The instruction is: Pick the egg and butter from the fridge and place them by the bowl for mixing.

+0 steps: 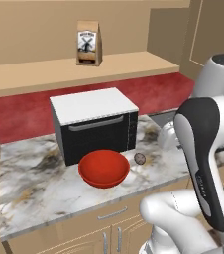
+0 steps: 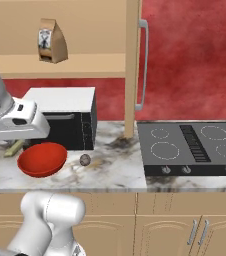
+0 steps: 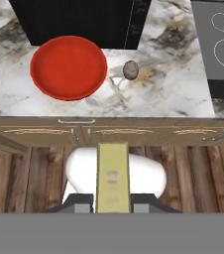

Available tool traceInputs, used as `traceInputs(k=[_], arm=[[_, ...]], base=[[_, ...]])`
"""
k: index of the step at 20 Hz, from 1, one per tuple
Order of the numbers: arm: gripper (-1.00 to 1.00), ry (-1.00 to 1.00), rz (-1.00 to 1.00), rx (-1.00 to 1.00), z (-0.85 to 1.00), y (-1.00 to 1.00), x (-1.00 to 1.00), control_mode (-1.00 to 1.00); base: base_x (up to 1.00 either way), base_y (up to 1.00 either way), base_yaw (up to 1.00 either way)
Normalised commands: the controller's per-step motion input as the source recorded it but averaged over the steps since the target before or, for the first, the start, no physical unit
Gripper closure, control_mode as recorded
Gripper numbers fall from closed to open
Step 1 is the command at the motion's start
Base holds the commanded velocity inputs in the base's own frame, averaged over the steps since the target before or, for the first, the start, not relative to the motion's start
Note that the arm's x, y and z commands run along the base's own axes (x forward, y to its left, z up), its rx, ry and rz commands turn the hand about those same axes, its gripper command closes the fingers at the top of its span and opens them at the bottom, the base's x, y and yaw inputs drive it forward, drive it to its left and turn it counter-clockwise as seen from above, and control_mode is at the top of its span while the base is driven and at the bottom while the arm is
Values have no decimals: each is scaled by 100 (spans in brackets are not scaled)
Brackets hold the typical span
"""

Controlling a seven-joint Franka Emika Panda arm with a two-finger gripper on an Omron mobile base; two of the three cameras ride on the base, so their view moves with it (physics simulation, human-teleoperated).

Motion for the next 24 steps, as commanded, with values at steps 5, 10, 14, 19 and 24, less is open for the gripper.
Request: traceInputs(k=[5,10,14,19,24], arm=[[100,1,0,1,-37,-1,6,-100],[100,0,0,0,-29,-7,13,-100],[100,1,0,0,-38,-18,4,-100],[100,1,0,0,-37,-4,0,-100],[100,1,0,0,-39,-5,5,-100]], base=[[0,0,0],[0,0,0],[0,0,0],[0,0,0],[0,0,0]])
